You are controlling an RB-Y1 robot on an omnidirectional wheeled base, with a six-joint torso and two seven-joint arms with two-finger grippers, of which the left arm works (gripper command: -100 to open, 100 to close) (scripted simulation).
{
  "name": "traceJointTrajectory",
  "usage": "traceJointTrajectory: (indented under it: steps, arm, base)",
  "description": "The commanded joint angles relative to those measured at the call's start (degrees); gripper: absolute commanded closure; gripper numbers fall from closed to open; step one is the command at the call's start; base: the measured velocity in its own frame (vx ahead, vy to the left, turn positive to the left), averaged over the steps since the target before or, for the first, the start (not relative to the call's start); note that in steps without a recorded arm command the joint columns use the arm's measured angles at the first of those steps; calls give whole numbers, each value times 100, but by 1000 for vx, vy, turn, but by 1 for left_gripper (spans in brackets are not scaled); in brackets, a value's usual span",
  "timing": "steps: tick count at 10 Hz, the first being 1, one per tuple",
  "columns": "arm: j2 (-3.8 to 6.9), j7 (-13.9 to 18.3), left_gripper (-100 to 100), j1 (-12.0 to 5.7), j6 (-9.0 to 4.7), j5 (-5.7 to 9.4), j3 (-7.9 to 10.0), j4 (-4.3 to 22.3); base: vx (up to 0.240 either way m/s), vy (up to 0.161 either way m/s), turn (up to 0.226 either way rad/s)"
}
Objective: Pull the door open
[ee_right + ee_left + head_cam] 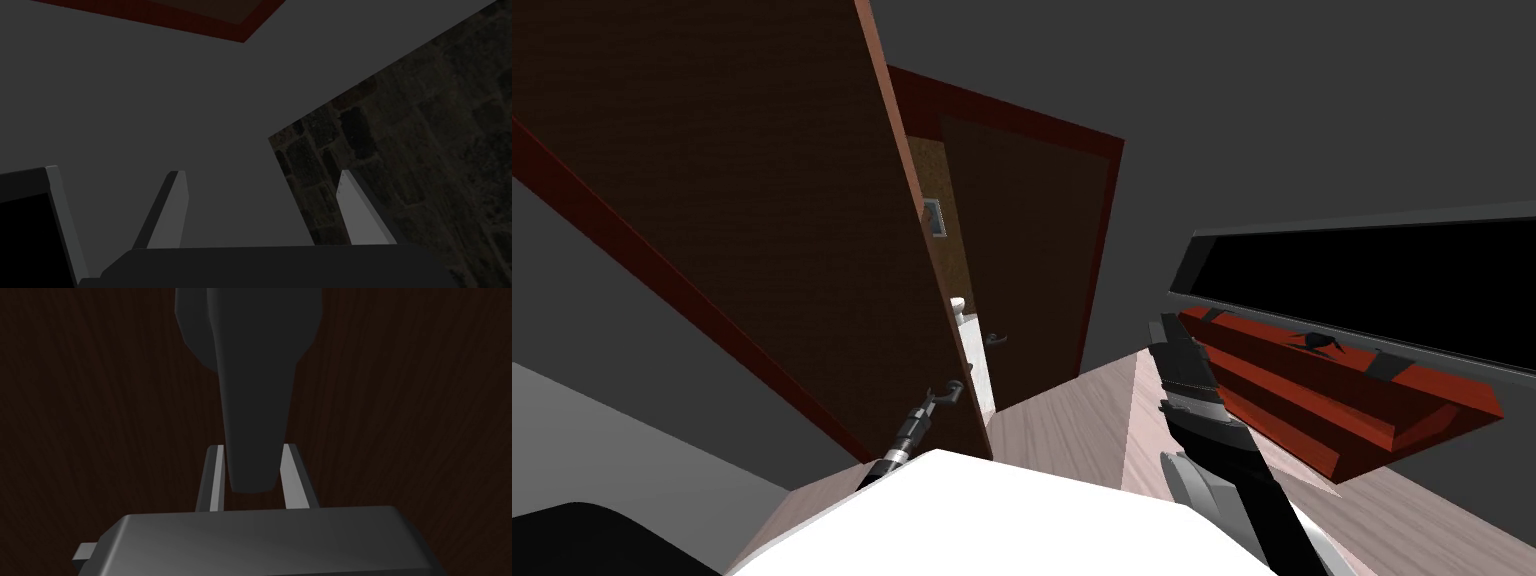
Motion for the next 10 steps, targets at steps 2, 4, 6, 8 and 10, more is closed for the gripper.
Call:
traceJointTrajectory:
  steps: [2,4,6,8,10]
  arm:
    - [3,101,100,79,-271,-82,-159,33]
    - [86,128,100,67,-305,-56,-115,97]
    - [123,200,100,193,-528,-97,-186,165]
    - [152,253,100,288,-731,-130,-243,223]
    - [173,291,100,358,-880,-154,-285,266]
  base:
    - [-136,23,-116]
    - [-122,34,-93]
    - [-163,31,-177]
    - [-186,29,-133]
    - [-213,94,-163]
